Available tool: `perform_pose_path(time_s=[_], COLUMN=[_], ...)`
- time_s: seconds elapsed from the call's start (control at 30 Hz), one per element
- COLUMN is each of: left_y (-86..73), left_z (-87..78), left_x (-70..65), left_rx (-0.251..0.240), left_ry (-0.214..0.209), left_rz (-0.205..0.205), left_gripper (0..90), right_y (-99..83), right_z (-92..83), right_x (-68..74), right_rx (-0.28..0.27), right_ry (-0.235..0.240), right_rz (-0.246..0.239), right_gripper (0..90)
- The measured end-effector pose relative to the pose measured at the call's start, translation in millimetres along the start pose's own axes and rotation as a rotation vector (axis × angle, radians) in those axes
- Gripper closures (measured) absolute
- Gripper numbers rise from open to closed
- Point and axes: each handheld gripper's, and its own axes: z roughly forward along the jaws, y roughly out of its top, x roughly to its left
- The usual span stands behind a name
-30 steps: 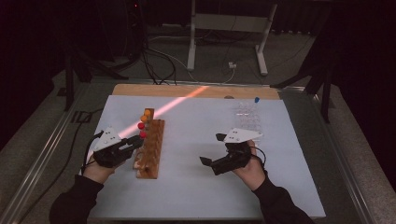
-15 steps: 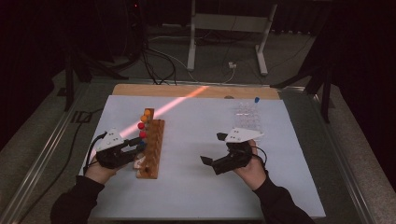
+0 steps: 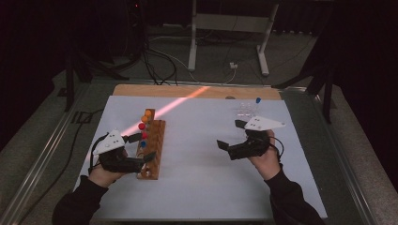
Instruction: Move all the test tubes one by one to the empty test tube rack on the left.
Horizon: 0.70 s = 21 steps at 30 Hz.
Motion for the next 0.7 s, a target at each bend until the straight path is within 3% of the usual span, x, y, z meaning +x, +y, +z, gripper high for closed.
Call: perform_pose_path(time_s=[0.13, 0.3, 0.5, 0.7], left_y=[0.3, 0.4, 1.9, 2.8], left_z=[0.6, 1.1, 1.2, 1.1], left_x=[0.6, 0.4, -1.9, -3.5], left_rx=[0.0, -0.005, -0.012, -0.019], left_ry=[-0.035, -0.063, -0.055, -0.065], left_rz=[-0.005, -0.006, -0.009, 0.0], left_gripper=[5.2, 2.7, 2.6, 2.2], right_y=[0.6, -0.3, -7.1, -15.5], right_z=[-6.7, -10.6, -9.5, -2.6], right_x=[-19.0, -42.3, -71.9, -97.5], right_rx=[-0.018, -0.024, -0.023, 0.019], right_ry=[-0.055, -0.12, -0.191, -0.254], right_rz=[0.009, 0.026, 0.057, 0.079], right_gripper=[0.0, 0.0, 0.0, 0.0])
